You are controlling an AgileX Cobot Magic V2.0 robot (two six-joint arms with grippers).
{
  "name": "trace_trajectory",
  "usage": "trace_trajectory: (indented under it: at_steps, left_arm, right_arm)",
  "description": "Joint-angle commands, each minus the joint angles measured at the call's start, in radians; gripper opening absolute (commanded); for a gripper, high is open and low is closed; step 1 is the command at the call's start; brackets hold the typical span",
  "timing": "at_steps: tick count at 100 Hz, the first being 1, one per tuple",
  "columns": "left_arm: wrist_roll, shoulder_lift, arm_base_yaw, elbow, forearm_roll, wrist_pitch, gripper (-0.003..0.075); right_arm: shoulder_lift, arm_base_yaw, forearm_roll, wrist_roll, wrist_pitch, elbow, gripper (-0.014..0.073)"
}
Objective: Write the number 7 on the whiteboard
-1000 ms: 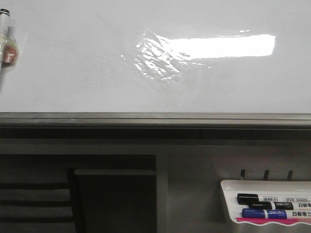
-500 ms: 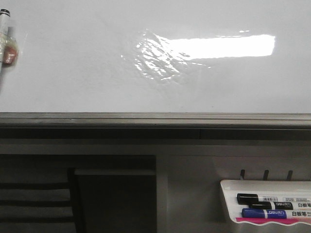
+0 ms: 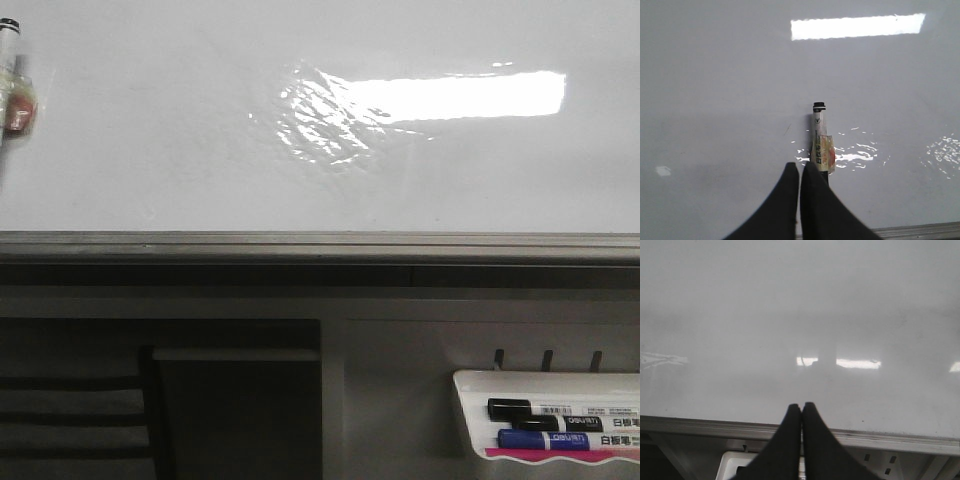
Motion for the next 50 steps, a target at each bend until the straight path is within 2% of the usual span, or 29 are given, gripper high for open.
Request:
trace_trajectory:
  at_steps: [1,23,50]
  left_arm:
    - [0.001,0.02,0.002,-0.035,-0.004,-0.081,-0.002]
    - [0.001,0.025,-0.005,-0.035,-0.084,-0.066,-0.002]
    - [0.001,0.025,-0.006,-0.035,-0.087,-0.064,-0.002]
  right_arm:
    - [0.013,-0.006,-0.011,-0.014,-0.076,-0.036,-0.0071]
    - [0.013,-0.006,-0.011,-0.014,-0.076,-0.036,-0.0071]
    - [0.013,-0.006,-0.011,-0.014,-0.082,-0.036,-0.0062]
